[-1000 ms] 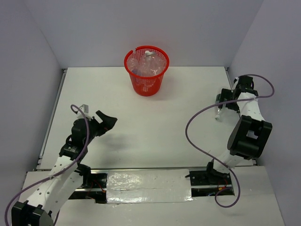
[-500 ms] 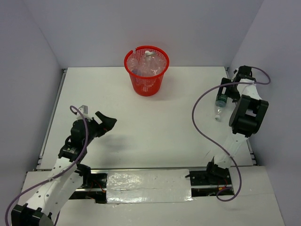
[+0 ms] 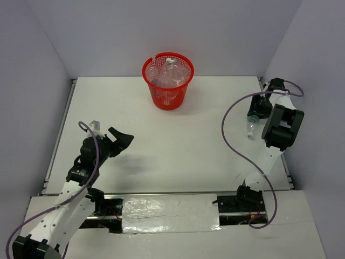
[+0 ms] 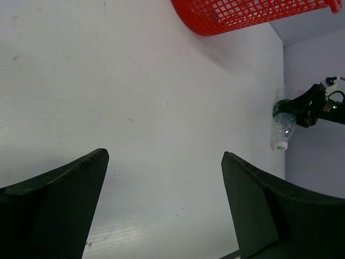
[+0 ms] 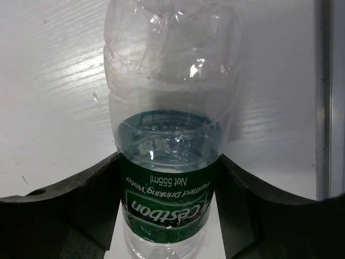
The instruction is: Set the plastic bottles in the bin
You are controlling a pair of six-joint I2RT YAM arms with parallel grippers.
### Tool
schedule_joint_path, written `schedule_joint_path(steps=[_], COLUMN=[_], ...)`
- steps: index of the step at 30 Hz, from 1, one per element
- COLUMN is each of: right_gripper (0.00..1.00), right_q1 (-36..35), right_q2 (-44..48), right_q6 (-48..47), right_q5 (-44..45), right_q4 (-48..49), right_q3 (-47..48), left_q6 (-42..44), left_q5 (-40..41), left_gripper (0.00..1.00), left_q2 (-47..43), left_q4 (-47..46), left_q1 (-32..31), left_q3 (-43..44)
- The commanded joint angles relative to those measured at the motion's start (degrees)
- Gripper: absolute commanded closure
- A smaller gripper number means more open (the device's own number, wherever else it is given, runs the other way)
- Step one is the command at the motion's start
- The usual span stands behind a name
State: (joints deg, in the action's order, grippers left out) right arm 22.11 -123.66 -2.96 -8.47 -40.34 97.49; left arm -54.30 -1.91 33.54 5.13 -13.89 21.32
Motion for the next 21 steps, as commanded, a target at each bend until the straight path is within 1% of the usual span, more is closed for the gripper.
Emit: schedule_joint_path(steps=[1, 2, 4, 5, 6, 7, 8, 9, 11, 12, 13, 14, 15, 16, 19, 20, 21], right_gripper=[0.39, 0.47, 0.53, 0.62, 0.67, 0.71, 0.74, 0.76, 0.78, 0.78, 0.78, 0.78, 0.79, 0.79, 0.79, 0.79, 0.79], right_q1=[-0.14, -0.14, -0.22, -0.14, -0.31, -0.31, -0.4, -0.57, -1.27, -1.54, -1.98, -3.03, -3.73, -4.44, -8.56, -9.88, -12.68], right_q2=[-0.8, -0.62, 0.16, 0.43, 1.13, 1.66, 2.53, 4.72, 7.54, 10.51, 12.11, 13.78, 17.01, 18.52, 24.68, 26.08, 28.79], right_q6=[-1.87, -2.05, -2.75, -3.19, -3.97, -4.33, -4.77, -5.99, -7.32, -9.06, -9.69, -10.04, -11.26, -11.8, -11.98, -11.89, -10.85], right_q5=[-4.35, -5.06, -6.46, -7.17, -9.0, -10.24, -11.56, -14.44, -18.05, -20.34, -24.8, -27.1, -29.56, -34.2, -41.33, -42.5, -43.55], right_q4=[-1.32, -1.32, -1.23, -1.32, -1.85, -2.2, -2.38, -2.73, -2.82, -3.25, -3.43, -3.61, -4.48, -4.66, -4.75, -4.58, -3.27], right_q3=[2.09, 1.91, 1.74, 1.74, 1.74, 1.74, 1.47, 0.51, -1.68, -2.48, -3.18, -4.67, -5.38, -5.99, -8.02, -8.46, -8.81], left_q6=[-0.98, -0.89, -0.72, -0.63, -0.8, -1.24, -2.37, -3.08, -5.1, -5.72, -6.16, -6.69, -6.87, -6.87, -6.17, -5.47, -5.2], left_q5=[-2.65, -3.35, -5.2, -6.51, -10.27, -12.31, -14.33, -18.18, -21.19, -22.42, -24.35, -24.98, -25.33, -25.51, -25.25, -25.25, -25.25], left_gripper=[0.01, 0.01, 0.01, 0.01, 0.01, 0.01, 0.01, 0.0, 0.01, 0.01, 0.01, 0.01, 0.01, 0.01, 0.01, 0.01, 0.01], left_q2=[-0.84, -0.84, -0.85, -0.76, -0.58, -0.23, 0.03, 0.9, 2.14, 3.36, 4.07, 4.51, 5.74, 6.44, 9.17, 9.96, 11.79], left_q4=[-2.57, -3.01, -5.2, -7.65, -9.85, -12.22, -17.2, -19.69, -25.92, -27.78, -29.45, -31.04, -33.84, -35.08, -39.04, -39.75, -41.32], left_q1=[0.35, 0.35, 0.35, 0.35, 0.35, 0.35, 0.35, 0.35, 0.35, 0.27, -0.08, -0.35, -1.31, -1.84, -4.65, -5.35, -6.58], left_q3=[1.09, 1.0, 0.74, 0.48, -0.31, -0.75, -1.28, -2.07, -2.6, -2.86, -2.95, -2.95, -2.87, -2.69, -1.37, -0.85, 0.2])
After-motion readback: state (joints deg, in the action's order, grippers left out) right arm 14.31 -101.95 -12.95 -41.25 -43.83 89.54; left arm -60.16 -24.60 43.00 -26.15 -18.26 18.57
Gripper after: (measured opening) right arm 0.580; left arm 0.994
